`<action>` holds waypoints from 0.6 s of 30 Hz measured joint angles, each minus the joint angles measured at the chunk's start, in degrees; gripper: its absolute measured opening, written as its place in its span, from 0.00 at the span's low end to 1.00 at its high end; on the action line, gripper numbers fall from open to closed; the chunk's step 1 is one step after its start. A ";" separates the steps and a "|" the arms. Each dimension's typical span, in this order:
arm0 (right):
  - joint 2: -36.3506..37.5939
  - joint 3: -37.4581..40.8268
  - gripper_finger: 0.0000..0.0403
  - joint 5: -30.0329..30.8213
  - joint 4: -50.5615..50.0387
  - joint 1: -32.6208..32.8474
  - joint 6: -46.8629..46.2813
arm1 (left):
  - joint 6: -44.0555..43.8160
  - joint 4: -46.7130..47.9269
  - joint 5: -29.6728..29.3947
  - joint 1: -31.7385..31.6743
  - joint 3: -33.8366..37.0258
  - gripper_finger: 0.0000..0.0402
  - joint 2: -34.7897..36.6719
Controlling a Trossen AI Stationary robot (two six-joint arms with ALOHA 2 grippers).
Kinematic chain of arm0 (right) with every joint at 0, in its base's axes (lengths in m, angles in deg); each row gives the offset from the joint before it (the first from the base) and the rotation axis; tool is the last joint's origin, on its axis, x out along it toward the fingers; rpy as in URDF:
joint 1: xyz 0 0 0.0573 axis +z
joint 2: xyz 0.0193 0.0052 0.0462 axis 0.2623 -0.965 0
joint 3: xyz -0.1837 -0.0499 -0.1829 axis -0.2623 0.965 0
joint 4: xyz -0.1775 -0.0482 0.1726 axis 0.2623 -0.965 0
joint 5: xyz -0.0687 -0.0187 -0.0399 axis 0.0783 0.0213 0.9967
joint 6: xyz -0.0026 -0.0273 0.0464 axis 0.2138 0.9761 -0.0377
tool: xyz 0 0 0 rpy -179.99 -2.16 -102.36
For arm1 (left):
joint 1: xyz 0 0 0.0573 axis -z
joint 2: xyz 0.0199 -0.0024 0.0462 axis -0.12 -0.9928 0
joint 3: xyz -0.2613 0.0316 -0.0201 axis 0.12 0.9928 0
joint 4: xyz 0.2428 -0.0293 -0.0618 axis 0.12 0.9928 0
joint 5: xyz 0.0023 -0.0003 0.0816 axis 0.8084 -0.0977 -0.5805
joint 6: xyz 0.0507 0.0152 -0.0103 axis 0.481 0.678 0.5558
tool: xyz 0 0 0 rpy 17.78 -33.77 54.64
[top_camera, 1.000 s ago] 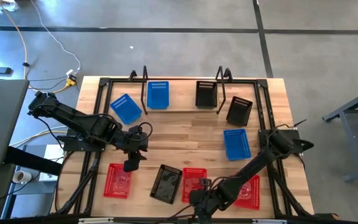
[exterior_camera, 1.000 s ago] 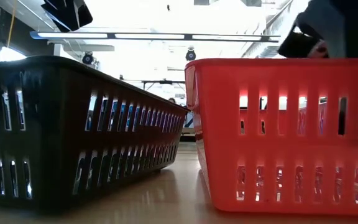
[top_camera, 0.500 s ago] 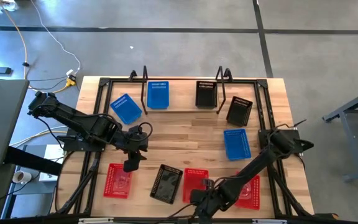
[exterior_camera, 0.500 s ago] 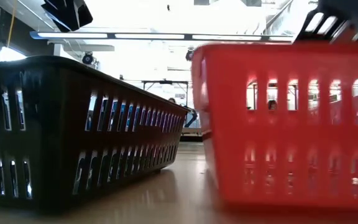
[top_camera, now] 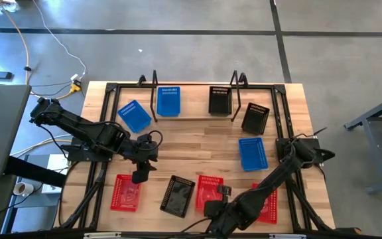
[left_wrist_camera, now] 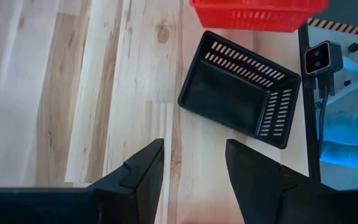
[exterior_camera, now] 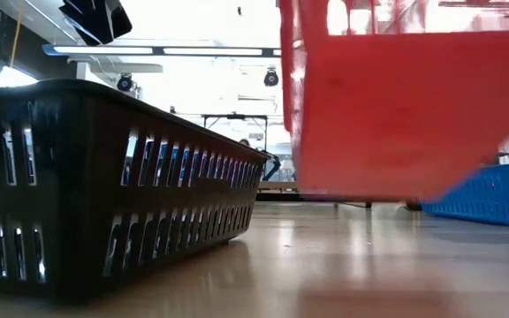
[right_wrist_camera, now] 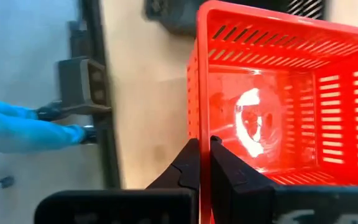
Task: Stack baskets on shelf by color
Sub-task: Put the middle red bin on the shelf
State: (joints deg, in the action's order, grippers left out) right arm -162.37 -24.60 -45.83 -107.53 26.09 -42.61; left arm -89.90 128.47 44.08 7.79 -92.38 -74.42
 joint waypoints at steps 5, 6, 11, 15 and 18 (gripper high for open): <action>0.00 -3.32 0.00 3.04 -5.22 -1.71 4.91 | 0.01 0.02 -1.02 -0.02 0.00 0.40 0.00; 0.02 -3.87 0.00 3.76 -6.43 -2.11 6.23 | 0.01 0.00 -1.04 0.00 0.00 0.40 0.00; 0.02 -5.70 0.00 8.47 -11.35 -4.44 11.98 | 0.00 0.02 -3.37 0.00 0.00 0.40 0.00; 0.02 -5.76 0.00 10.32 -14.17 -7.04 16.98 | 0.02 0.06 -5.55 0.00 0.00 0.40 0.00; 0.24 -5.62 0.00 10.78 -15.90 -9.15 20.20 | 0.02 0.07 -6.77 -0.02 0.00 0.40 0.00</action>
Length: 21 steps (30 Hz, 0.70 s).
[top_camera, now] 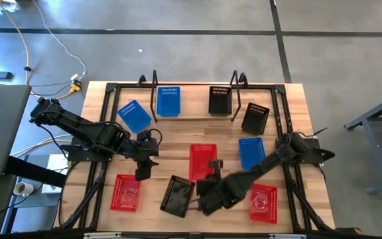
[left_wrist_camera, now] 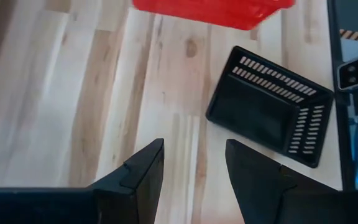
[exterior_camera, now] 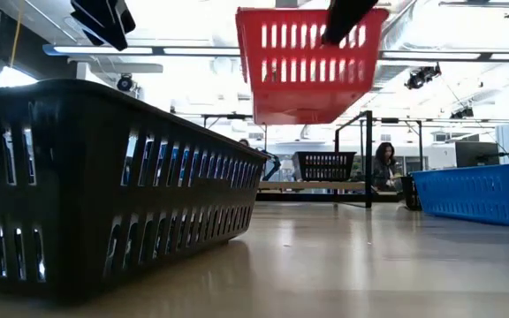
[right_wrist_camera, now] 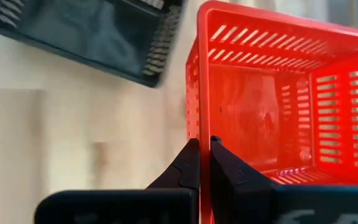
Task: Stack baskets on shelf by color
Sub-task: Put the middle red bin on the shelf
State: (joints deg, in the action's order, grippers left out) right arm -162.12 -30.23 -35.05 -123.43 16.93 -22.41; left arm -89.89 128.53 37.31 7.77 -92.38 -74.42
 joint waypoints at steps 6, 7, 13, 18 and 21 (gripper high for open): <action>2.52 0.04 0.00 2.49 -4.58 -3.95 5.74 | 1.49 0.06 -2.80 -0.06 0.00 0.40 0.00; 2.97 0.04 0.00 2.71 -5.19 -4.57 6.28 | 2.01 0.13 -3.28 -0.10 0.00 0.40 0.00; 10.74 11.53 0.00 3.92 -0.24 -8.27 9.04 | 2.99 0.33 -4.00 -2.01 0.00 0.40 0.00; 20.01 21.16 0.00 3.74 10.47 -11.81 14.08 | 2.99 0.31 -4.07 -4.19 0.00 0.40 0.00; 24.25 25.43 0.00 4.12 17.18 -15.13 18.36 | 2.99 0.30 -4.05 -5.70 0.00 0.40 0.00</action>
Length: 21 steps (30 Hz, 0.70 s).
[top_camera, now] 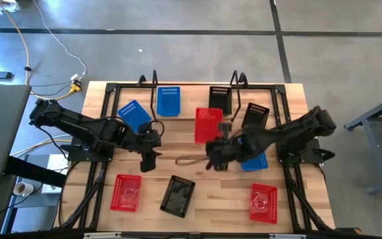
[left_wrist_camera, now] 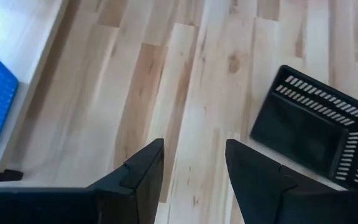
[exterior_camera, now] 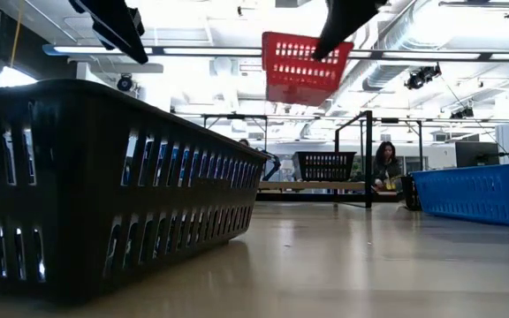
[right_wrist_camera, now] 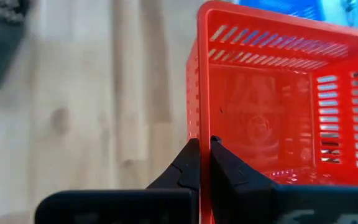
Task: Stack baskets on shelf by color
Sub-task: Put the middle red bin on the shelf
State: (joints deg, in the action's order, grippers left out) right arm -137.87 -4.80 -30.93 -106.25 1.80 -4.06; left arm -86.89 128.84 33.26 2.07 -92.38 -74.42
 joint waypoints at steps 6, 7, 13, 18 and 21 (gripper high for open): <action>2.78 3.60 0.00 -3.66 9.37 -8.27 14.22 | 0.01 0.02 -0.02 -3.04 0.00 0.40 0.00; 2.53 3.62 0.00 -4.89 9.98 -9.76 16.66 | 0.02 0.03 -0.02 -3.53 0.00 0.40 0.00; 1.46 3.62 0.00 -9.25 14.36 -18.00 23.64 | 0.02 0.06 0.00 -6.37 0.00 0.40 0.00; 0.20 3.62 0.00 -13.57 16.56 -23.18 28.00 | 0.02 0.16 -0.02 -8.28 0.00 0.40 0.02; -1.40 3.62 0.00 -16.62 18.27 -25.25 29.73 | 0.04 0.17 0.00 -9.35 0.00 0.40 0.01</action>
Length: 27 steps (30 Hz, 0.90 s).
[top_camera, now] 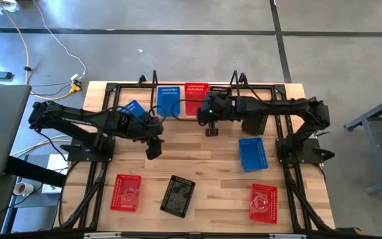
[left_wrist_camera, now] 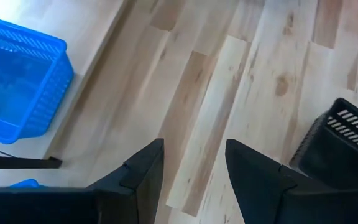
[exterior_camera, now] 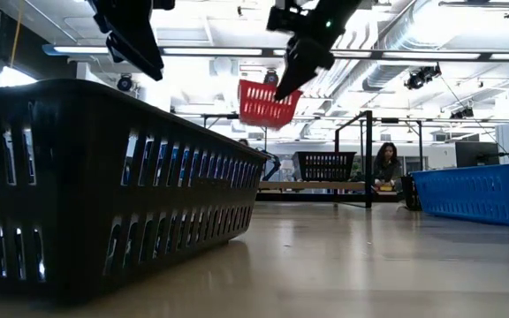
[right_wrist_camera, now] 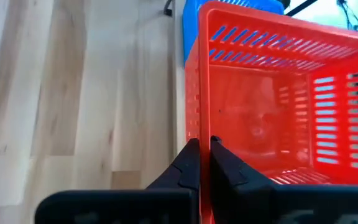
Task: Stack baskets on shelf by color
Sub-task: Put the middle red bin on the shelf
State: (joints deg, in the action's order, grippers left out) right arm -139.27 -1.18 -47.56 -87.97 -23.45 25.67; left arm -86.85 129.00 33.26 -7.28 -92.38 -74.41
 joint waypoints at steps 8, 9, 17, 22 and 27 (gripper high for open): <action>-4.80 0.00 0.00 -1.66 2.83 -2.34 2.56 | 1.07 0.22 0.01 -2.34 0.00 0.40 0.01; -5.32 0.00 0.00 -1.71 3.01 -2.62 2.57 | 1.07 0.21 0.02 -2.59 0.00 0.40 0.01; -9.72 0.00 0.00 -2.93 3.58 -4.74 2.50 | 1.05 0.21 0.02 -3.77 0.00 0.40 0.01; -11.62 0.00 0.00 -4.47 4.17 -5.27 2.50 | 1.05 0.21 0.02 -3.77 0.00 0.40 0.01; -12.25 0.00 0.00 -5.06 4.87 -5.26 2.44 | 1.05 0.19 0.02 -3.77 0.00 0.40 0.01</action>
State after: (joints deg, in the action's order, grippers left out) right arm -151.53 -1.18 -52.62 -83.11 -28.70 28.11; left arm -85.80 129.19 33.28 -11.05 -92.38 -74.40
